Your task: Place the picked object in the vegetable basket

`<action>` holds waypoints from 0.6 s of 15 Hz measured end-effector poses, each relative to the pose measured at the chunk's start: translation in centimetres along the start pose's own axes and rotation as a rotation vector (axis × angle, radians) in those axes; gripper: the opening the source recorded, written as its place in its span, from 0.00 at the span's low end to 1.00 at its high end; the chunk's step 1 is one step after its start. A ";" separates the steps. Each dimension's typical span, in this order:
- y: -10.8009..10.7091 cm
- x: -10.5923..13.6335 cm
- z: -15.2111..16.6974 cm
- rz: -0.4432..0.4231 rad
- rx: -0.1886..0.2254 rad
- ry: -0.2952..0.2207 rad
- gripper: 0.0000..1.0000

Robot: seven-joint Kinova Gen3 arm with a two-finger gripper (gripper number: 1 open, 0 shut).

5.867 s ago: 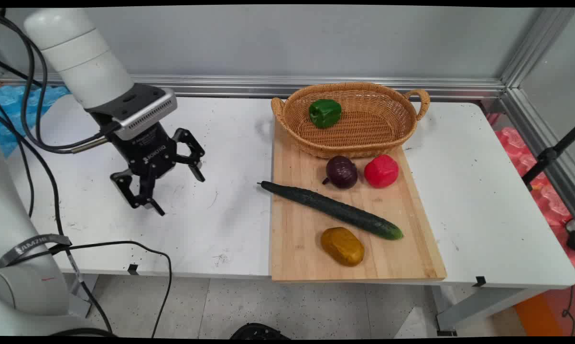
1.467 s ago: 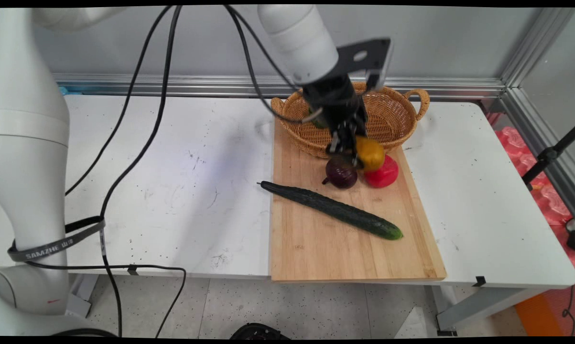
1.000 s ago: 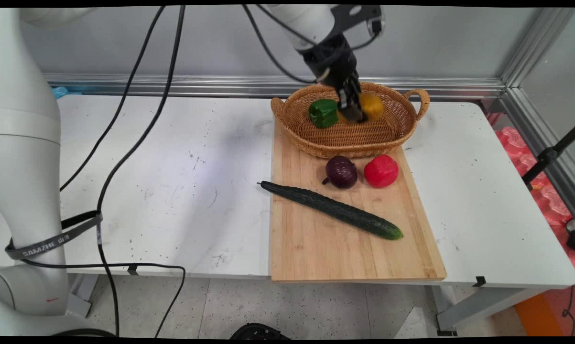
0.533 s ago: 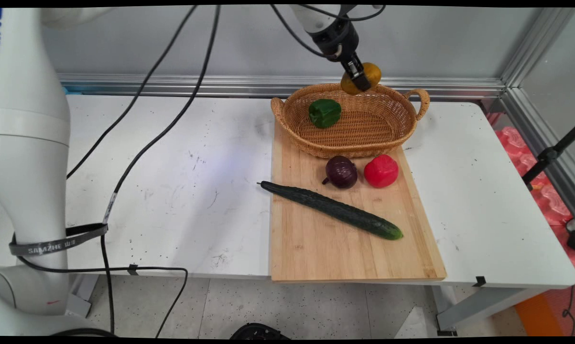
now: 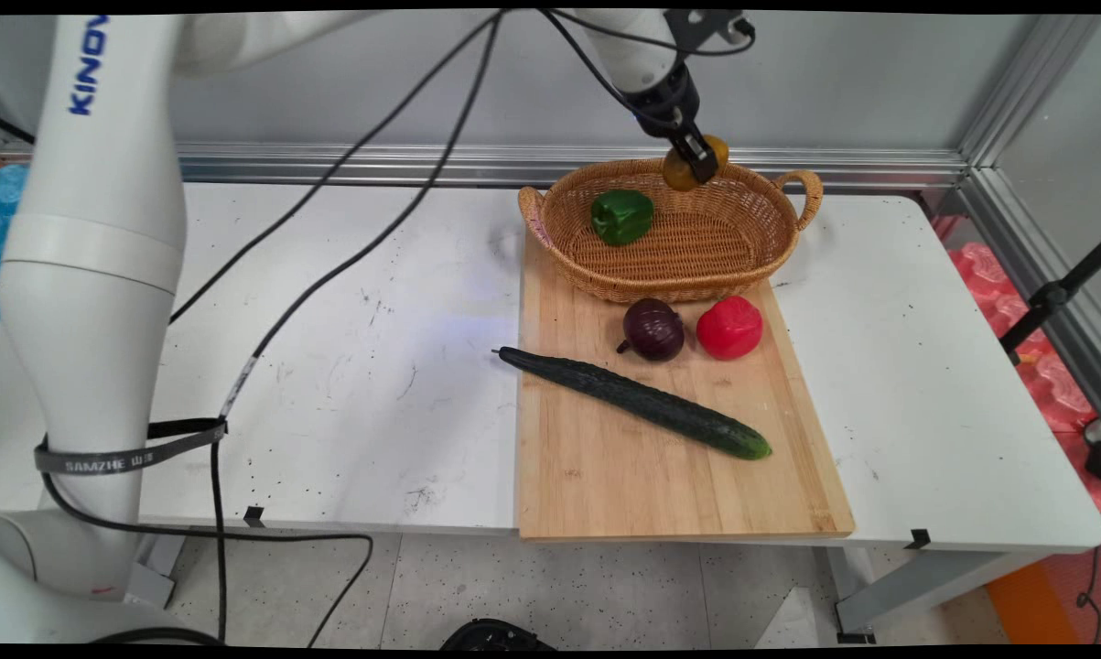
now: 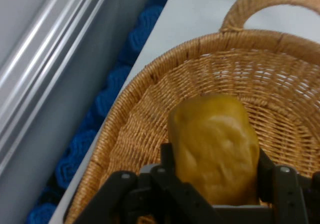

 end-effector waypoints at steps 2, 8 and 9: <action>-0.1 0.0 1.8 -0.019 -0.004 -0.019 0.00; -0.3 -0.3 5.9 -0.015 -0.012 -0.067 0.00; -0.3 -0.4 6.4 -0.013 -0.014 -0.073 0.00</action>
